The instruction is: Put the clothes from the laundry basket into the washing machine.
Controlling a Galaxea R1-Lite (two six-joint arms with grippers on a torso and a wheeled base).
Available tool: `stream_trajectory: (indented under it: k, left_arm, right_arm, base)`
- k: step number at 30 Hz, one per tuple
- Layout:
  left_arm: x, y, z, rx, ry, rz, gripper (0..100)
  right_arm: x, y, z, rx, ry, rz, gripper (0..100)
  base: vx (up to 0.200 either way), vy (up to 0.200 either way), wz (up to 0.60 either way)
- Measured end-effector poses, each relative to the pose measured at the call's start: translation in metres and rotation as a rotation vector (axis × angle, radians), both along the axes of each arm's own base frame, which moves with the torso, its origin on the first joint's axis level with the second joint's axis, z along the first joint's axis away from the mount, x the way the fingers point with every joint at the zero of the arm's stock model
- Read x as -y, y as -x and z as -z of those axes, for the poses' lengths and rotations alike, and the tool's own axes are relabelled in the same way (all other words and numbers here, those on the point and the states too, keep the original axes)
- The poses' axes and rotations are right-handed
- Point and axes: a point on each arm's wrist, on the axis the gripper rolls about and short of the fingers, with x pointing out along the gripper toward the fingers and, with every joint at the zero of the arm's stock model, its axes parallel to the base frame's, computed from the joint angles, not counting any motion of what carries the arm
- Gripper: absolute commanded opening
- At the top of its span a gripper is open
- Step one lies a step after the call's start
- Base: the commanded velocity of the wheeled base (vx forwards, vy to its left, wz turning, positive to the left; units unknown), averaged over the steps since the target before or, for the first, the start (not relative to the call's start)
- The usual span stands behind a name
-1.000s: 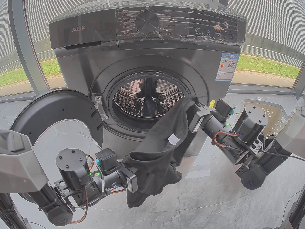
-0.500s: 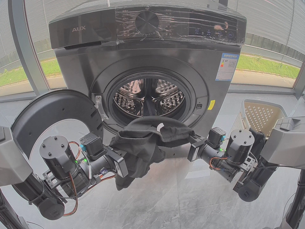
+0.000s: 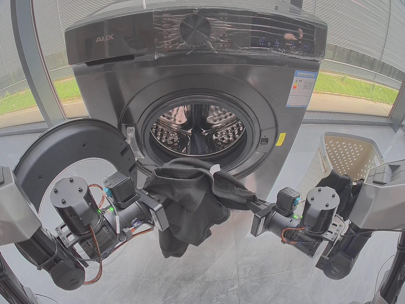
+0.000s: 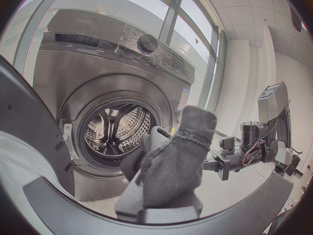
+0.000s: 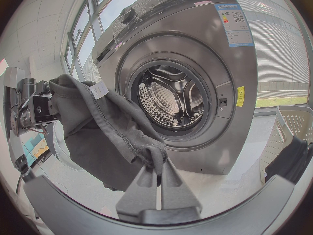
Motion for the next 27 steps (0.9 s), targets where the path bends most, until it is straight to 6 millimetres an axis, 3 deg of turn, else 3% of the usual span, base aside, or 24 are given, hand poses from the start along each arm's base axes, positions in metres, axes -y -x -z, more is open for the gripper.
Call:
stream_trajectory:
  k: [1, 9, 17, 22, 27]
  left_arm:
    - [0.0, 0.0, 0.0, 0.001, 0.001, -0.003, 0]
    - [-0.002, -0.001, 0.0, 0.0, 0.003, -0.028, 0]
    - [-0.004, -0.002, 0.0, -0.004, 0.005, -0.097, 0]
    - [-0.007, 0.002, 0.005, -0.023, -0.018, -0.145, 0]
    - [-0.011, 0.004, 0.008, -0.034, -0.03, -0.201, 0]
  right_arm:
    - [0.001, 0.001, 0.001, -0.005, 0.003, 0.0, 100]
    - [0.012, 0.022, 0.002, -0.046, 0.035, -0.022, 100]
    - [0.046, 0.062, 0.001, -0.106, 0.125, -0.06, 100]
    - [0.064, 0.067, -0.001, -0.114, 0.14, -0.019, 100]
    - [0.068, 0.063, -0.005, -0.093, 0.131, 0.007, 100]
  base:
    - [0.0, 0.0, 0.0]
    - [0.0, 0.0, 0.0]
    - [0.0, 0.0, 0.0]
    - [0.0, 0.0, 0.0]
    - [0.0, 0.0, 0.0]
